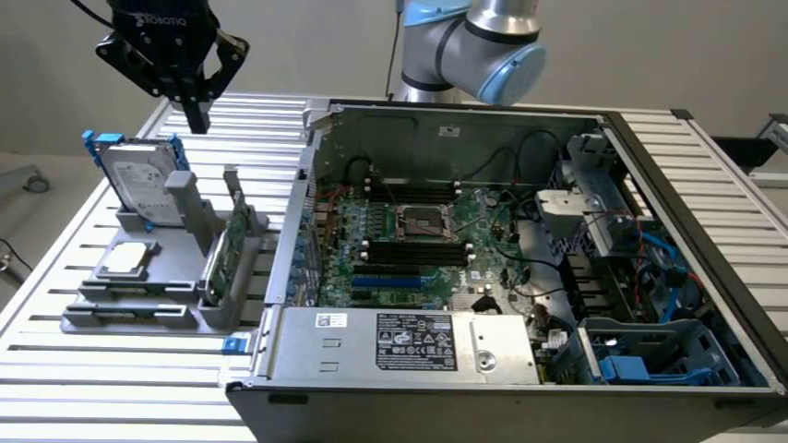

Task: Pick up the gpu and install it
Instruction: 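Pick up the gpu and move the gpu toward the slot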

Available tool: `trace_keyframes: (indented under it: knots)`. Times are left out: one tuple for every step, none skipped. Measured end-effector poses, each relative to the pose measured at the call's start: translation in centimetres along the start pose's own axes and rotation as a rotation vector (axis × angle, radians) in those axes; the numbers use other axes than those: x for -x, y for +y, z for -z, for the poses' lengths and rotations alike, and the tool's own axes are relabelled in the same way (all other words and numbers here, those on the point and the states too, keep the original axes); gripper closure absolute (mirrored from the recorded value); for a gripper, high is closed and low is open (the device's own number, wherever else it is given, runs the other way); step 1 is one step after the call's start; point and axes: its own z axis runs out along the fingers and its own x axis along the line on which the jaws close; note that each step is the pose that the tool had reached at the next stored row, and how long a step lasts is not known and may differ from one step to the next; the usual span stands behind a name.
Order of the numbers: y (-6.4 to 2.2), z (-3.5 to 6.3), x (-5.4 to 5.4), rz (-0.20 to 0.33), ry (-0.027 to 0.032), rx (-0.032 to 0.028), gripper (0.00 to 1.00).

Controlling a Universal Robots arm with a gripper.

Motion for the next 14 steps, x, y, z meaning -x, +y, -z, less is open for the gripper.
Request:
trace_keyframes:
  knots:
    - [0.00,0.00,0.0,0.000,0.0000,0.0000,0.83]
    - [0.00,0.00,0.0,0.000,-0.0001,0.0001,0.83]
    - [0.00,0.00,0.0,0.000,0.0000,0.0000,0.76]
    - [0.00,0.00,0.0,0.000,-0.0001,0.0000,0.71]
    - [0.00,0.00,0.0,0.000,0.0000,0.0000,0.64]
    - [0.00,0.00,0.0,0.000,0.0000,0.0001,0.64]
    - [0.00,-0.01,0.0,0.000,0.0000,-0.0001,0.64]
    - [0.01,-0.14,-0.1,0.000,-0.0005,-0.0016,0.58]
    - [0.02,-0.32,-0.2,0.000,-0.0005,-0.0020,0.58]
    - [0.02,-0.48,-0.3,0.000,-0.0003,-0.0022,0.58]
    - [0.02,-0.67,-0.4,0.000,-0.0003,-0.0023,0.58]
    - [0.02,-0.87,-0.5,0.000,-0.0003,-0.0022,0.58]
    - [0.02,-1.05,-0.6,0.000,-0.0003,-0.0022,0.58]
    - [0.02,-1.23,-0.7,0.000,-0.0003,-0.0022,0.58]
